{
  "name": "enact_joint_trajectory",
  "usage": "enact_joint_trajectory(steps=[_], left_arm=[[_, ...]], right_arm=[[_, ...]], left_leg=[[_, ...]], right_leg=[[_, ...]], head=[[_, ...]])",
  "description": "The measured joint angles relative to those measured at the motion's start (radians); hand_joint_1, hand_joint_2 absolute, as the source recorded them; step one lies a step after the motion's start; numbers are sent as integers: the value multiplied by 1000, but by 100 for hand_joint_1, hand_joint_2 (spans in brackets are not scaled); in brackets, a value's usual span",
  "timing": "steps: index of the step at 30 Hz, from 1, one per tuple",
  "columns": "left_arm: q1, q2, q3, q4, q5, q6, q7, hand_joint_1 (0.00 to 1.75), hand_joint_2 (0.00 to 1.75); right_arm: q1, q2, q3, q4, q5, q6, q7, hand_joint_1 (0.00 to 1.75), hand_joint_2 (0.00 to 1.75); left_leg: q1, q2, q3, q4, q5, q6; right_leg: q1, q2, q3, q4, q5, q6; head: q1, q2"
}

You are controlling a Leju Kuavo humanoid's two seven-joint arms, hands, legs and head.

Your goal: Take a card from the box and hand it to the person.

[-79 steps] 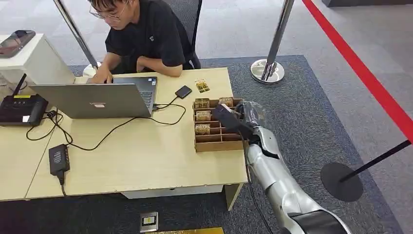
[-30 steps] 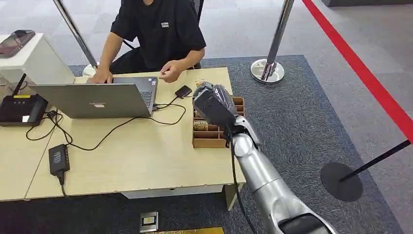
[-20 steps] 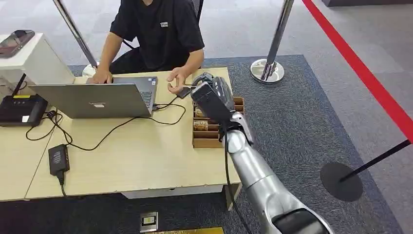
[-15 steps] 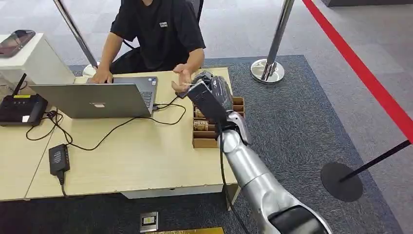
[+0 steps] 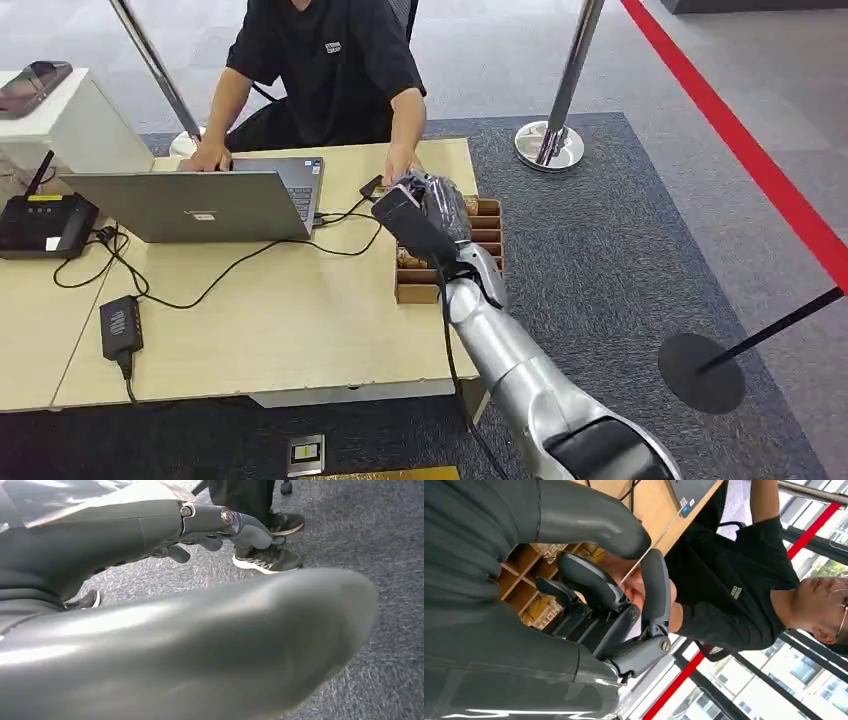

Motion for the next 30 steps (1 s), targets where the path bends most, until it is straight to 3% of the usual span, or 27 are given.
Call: enact_joint_trajectory(steps=[1, 3, 5, 11, 13, 20, 21, 30], left_arm=[[0, 0, 0, 0, -1, -1, 0, 0, 0], [0, 0, 0, 0, -2, -1, 0, 0, 0], [0, 0, 0, 0, -3, -1, 0, 0, 0], [0, -1, 0, 1, -6, -1, -1, 0, 0], [0, -1, 0, 1, -7, -2, -2, 0, 0], [0, -2, 0, 1, -11, -8, -3, 0, 0], [0, -2, 0, 1, -12, -8, -3, 0, 0], [0, -3, 0, 1, -14, -9, -2, 0, 0]], right_arm=[[0, 0, 0, 8, 3, -4, 0, 159, 175], [0, 0, 0, 18, 7, -10, 2, 169, 175], [0, 0, 0, 28, 15, -16, 5, 154, 175], [0, 0, 1, 52, 35, -33, 19, 145, 175], [0, 0, 1, 58, 41, -39, 24, 5, 175], [0, -2, 2, 71, 65, -64, 40, 0, 175], [0, -3, 2, 73, 73, -69, 46, 0, 0], [4, -24, 3, 79, 130, -131, 94, 0, 0]], left_leg=[[0, 0, 0, 0, 0, 0], [0, 0, 0, 0, 0, 0], [0, 0, 0, 0, 0, 0], [0, 0, 0, 0, 0, 0], [0, 0, 0, 0, 0, 0], [0, 0, 0, 0, 0, 0], [0, 0, 0, 0, 0, 0], [0, 0, 0, 0, 0, 0]], right_leg=[[0, 0, 0, 0, 0, 0], [0, 0, 0, 0, 0, 0], [0, 0, 0, 0, 0, 0], [0, 0, 0, 0, 0, 0], [0, 0, 0, 0, 0, 0], [0, 0, 0, 0, 0, 0], [0, 0, 0, 0, 0, 0], [0, 0, 0, 0, 0, 0]], head=[[0, 0], [0, 0], [0, 0], [0, 0], [0, 0], [0, 0], [0, 0], [0, 0]])
